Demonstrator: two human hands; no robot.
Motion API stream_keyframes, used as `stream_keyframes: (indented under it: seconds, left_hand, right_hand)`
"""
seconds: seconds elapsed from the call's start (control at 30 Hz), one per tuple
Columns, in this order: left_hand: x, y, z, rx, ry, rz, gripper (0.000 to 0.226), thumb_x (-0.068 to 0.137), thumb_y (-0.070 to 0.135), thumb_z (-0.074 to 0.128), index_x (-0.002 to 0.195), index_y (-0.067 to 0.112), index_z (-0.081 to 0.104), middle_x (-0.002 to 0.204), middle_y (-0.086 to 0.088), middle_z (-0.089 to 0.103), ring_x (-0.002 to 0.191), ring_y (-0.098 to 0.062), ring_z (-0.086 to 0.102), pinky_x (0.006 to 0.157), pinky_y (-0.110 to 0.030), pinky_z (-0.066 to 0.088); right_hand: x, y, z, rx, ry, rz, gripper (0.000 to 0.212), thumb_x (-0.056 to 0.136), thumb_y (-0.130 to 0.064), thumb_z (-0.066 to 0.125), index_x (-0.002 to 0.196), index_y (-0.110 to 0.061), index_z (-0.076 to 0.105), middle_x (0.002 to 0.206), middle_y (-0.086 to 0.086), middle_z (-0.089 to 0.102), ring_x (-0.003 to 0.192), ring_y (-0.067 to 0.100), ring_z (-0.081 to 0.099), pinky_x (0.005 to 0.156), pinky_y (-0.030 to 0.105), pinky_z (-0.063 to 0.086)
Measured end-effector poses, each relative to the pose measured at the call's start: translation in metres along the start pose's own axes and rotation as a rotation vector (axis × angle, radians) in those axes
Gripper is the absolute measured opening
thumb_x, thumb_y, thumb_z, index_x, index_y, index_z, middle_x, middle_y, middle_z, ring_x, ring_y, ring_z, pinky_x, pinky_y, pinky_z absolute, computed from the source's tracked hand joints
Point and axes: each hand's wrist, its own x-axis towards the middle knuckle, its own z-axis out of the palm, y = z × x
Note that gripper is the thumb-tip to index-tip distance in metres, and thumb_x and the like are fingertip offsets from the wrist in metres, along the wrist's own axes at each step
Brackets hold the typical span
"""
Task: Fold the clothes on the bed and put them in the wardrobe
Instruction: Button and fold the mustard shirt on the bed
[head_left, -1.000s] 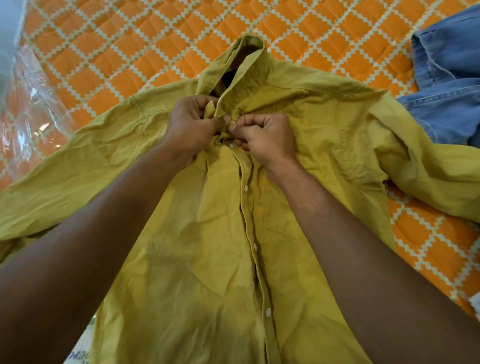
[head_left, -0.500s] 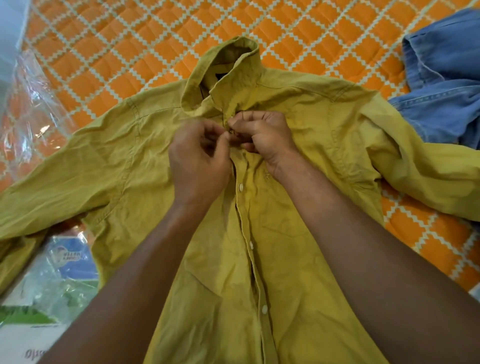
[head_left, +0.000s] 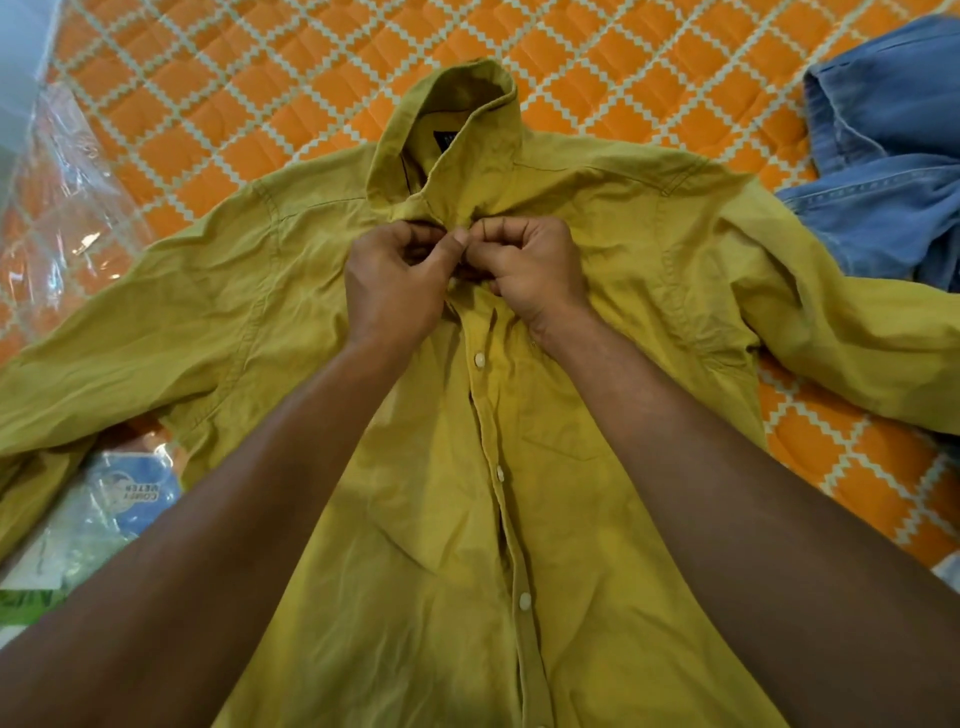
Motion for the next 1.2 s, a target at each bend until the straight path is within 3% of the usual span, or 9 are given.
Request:
stream_keyframes:
  seconds: [0.1,0.23,0.43,0.53,0.63,0.77,0.87,1.07,1.2]
  left_hand:
    - [0.007,0.001,-0.003,0.103,-0.013,0.040,0.014,0.091,0.030,0.073,0.083,0.018,0.074,0.075,0.007,0.073,0.068,-0.003,0.071,0.060,-0.019,0.054]
    - [0.010,0.000,-0.001,0.238,0.000,0.098,0.016,0.093,0.026,0.068,0.081,0.016,0.072,0.074,0.003,0.071,0.070,-0.010,0.070,0.063,-0.027,0.056]
    - [0.015,-0.005,0.004,0.281,0.025,0.103,0.021,0.096,0.023,0.061,0.077,0.015,0.063,0.070,0.002,0.064,0.071,-0.018,0.064,0.056,-0.018,0.044]
    - [0.020,-0.010,0.004,0.239,-0.023,0.055,0.022,0.095,0.025,0.060,0.082,0.009,0.067,0.076,-0.005,0.070,0.075,-0.020,0.068,0.069,-0.037,0.056]
    - [0.022,-0.013,0.001,0.109,-0.115,-0.039,0.023,0.091,0.030,0.059,0.083,0.011,0.068,0.077,-0.005,0.072,0.075,-0.019,0.072,0.073,-0.044,0.060]
    - [0.027,-0.009,-0.006,0.001,-0.237,-0.091,0.023,0.100,0.015,0.058,0.078,0.018,0.065,0.069,0.004,0.066,0.063,-0.004,0.064,0.064,-0.023,0.054]
    - [0.029,-0.007,-0.007,0.005,-0.276,-0.093,0.022,0.102,0.015,0.056,0.081,0.015,0.063,0.069,0.002,0.064,0.061,-0.006,0.061,0.066,-0.025,0.054]
    - [0.032,-0.008,-0.009,-0.007,-0.284,-0.086,0.017,0.101,0.016,0.058,0.091,0.009,0.068,0.073,-0.002,0.067,0.064,-0.007,0.064,0.064,-0.021,0.054]
    - [0.036,-0.007,-0.012,-0.002,-0.312,-0.113,0.018,0.099,0.016,0.062,0.084,0.010,0.069,0.069,-0.001,0.066,0.060,-0.005,0.062,0.063,-0.020,0.055]
  right_hand:
    - [0.002,0.004,0.000,-0.036,0.015,-0.018,0.014,0.088,0.000,0.074,0.074,0.000,0.073,0.067,0.012,0.070,0.062,0.012,0.066,0.055,0.017,0.049]
    - [0.003,0.011,0.000,-0.065,0.036,-0.069,0.014,0.087,-0.005,0.077,0.079,0.006,0.073,0.076,0.033,0.067,0.062,0.019,0.060,0.057,0.020,0.049]
    - [0.003,0.011,0.002,-0.041,0.048,-0.079,0.011,0.088,-0.006,0.077,0.086,0.005,0.076,0.073,0.009,0.074,0.059,0.007,0.068,0.054,0.015,0.050]
    - [0.004,0.011,0.004,-0.050,0.053,-0.080,0.010,0.089,-0.006,0.077,0.086,0.004,0.075,0.074,0.008,0.075,0.060,0.009,0.070,0.057,0.018,0.053]
    - [0.003,0.009,0.004,-0.066,0.048,-0.058,0.009,0.090,-0.006,0.075,0.085,0.002,0.074,0.073,0.006,0.074,0.057,0.007,0.070,0.052,0.015,0.050]
    - [0.006,0.006,0.001,-0.072,0.043,-0.019,0.009,0.093,-0.004,0.070,0.086,0.000,0.074,0.072,0.006,0.072,0.055,0.006,0.070,0.046,0.012,0.045]
    - [0.007,0.010,0.002,-0.095,0.073,-0.056,0.010,0.093,-0.004,0.070,0.088,0.001,0.076,0.074,0.005,0.073,0.057,0.009,0.071,0.048,0.014,0.048]
    - [0.005,0.025,0.009,-0.150,0.130,-0.169,0.017,0.089,-0.016,0.079,0.096,-0.001,0.078,0.083,0.006,0.078,0.069,0.016,0.076,0.066,0.034,0.063]
    - [0.007,0.025,0.010,-0.232,0.171,-0.202,0.017,0.088,-0.021,0.080,0.093,-0.005,0.079,0.077,0.002,0.077,0.064,0.012,0.074,0.060,0.029,0.061]
